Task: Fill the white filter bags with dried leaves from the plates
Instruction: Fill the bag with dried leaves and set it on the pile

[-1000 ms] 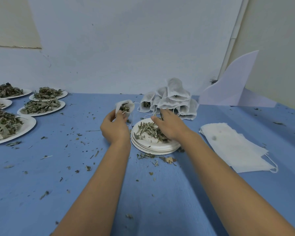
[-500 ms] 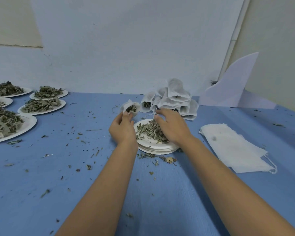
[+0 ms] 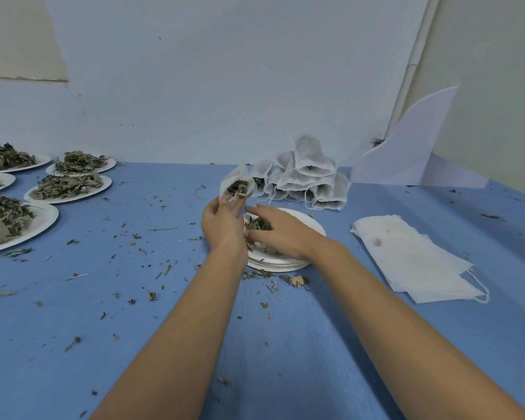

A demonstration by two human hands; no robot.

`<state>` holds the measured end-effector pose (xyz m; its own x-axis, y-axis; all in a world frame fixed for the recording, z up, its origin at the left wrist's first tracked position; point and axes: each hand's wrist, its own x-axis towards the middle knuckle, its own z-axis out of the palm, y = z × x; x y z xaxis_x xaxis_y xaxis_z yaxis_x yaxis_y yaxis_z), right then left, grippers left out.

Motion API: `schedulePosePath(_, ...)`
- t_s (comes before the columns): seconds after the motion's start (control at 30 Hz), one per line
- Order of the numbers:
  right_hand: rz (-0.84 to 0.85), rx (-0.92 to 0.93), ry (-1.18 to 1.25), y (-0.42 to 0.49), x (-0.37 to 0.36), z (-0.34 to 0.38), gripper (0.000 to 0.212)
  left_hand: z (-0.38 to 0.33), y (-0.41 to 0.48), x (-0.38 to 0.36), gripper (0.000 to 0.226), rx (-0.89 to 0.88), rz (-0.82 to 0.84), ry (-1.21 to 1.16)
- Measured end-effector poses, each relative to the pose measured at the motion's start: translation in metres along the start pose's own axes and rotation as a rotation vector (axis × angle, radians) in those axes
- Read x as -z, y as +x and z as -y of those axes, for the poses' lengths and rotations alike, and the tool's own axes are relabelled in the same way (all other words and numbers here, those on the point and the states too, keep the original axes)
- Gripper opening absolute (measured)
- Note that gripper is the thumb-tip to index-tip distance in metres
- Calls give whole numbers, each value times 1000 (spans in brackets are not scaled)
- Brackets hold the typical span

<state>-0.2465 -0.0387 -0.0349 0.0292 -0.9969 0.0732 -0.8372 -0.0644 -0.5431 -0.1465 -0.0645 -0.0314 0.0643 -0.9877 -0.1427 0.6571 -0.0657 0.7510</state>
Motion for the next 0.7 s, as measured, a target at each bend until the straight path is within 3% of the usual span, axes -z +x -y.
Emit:
schedulePosePath(0.1, 45, 17, -58, -2, 0, 5, 60, -2, 0, 1, 12, 28, 27, -84)
schedulePosePath(0.23, 97, 48, -3, -7, 3, 9, 25, -2, 0, 2, 12, 37, 20, -85)
schedulePosePath(0.37, 147, 16, -100, -7, 2, 12, 10, -1, 2, 3, 10, 52, -1, -67)
schedulePosePath(0.43, 139, 2, -121, -6, 1, 12, 12, 0, 3, 4, 12, 46, 1, -56)
schedulePosePath(0.53, 99, 7, -83, -10, 2, 14, 38, 1, 3, 4, 12, 15, -10, -24)
schedulePosePath(0.7, 54, 34, -60, -12, 3, 7, 41, -5, 9, 8, 11, -69, -82, -16)
